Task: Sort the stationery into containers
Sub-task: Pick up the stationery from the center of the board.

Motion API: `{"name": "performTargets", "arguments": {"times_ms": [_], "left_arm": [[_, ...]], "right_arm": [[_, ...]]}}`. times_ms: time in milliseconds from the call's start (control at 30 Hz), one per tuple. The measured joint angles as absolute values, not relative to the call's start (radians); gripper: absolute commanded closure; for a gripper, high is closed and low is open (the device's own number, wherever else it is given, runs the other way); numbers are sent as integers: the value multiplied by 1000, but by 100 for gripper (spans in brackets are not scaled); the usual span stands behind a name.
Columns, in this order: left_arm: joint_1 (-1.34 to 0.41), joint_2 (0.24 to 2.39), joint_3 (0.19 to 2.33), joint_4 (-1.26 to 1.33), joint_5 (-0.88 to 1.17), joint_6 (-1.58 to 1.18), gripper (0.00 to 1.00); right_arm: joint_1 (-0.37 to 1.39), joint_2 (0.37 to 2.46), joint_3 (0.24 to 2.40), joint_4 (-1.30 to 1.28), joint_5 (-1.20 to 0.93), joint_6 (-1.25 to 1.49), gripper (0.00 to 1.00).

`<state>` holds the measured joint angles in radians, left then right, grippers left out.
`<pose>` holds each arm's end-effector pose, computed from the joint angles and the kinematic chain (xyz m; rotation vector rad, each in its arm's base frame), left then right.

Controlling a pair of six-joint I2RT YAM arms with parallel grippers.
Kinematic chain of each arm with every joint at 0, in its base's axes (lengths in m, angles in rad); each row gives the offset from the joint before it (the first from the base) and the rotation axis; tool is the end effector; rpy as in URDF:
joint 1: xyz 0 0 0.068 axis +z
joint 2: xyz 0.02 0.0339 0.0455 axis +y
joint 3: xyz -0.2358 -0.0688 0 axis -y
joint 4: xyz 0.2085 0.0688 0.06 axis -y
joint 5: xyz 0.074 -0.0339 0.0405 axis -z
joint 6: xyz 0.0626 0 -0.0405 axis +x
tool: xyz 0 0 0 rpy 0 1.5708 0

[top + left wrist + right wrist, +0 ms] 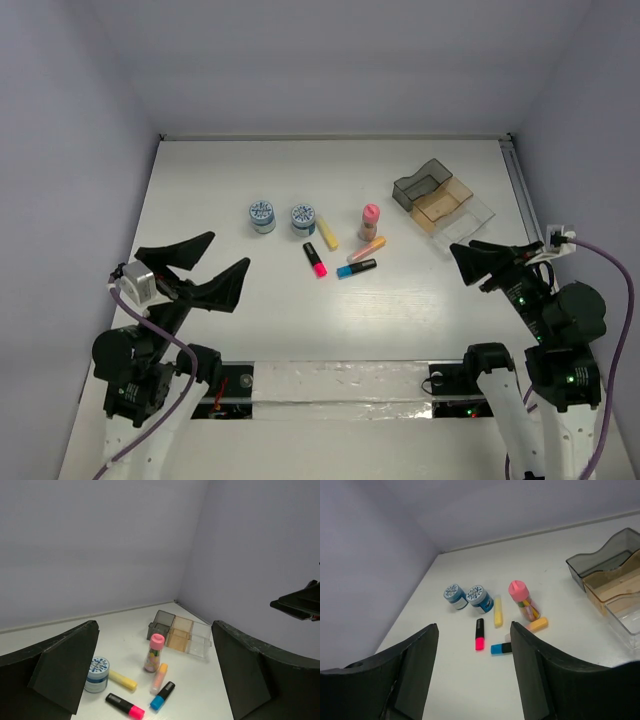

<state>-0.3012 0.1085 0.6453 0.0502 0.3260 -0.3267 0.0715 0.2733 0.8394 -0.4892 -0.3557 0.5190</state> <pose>0.0371 -0.0325 0.3711 0.2937 1.0022 -0.7315 0.0673 0.0267 0.3498 0.0494 1.5430 0.7369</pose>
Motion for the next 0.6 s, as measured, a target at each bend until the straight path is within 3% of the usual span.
{"name": "performTargets", "arguments": {"times_ms": [33,67,167,367,567,600], "left_arm": [[-303,109,649,44,332,-325,1],[-304,109,651,37,334,-323,1],[-307,107,653,9,328,-323,1],[-307,102,653,-57,325,-331,1],[-307,121,651,-98,320,-344,3],[-307,122,649,-101,317,-347,46]], "right_arm": [[72,273,840,-492,-355,516,43],[72,274,840,-495,-355,513,61],[72,277,839,-498,-356,502,91],[72,324,836,-493,-369,505,99],[72,360,827,-475,-390,505,100],[72,370,822,-467,-400,504,100]]}}
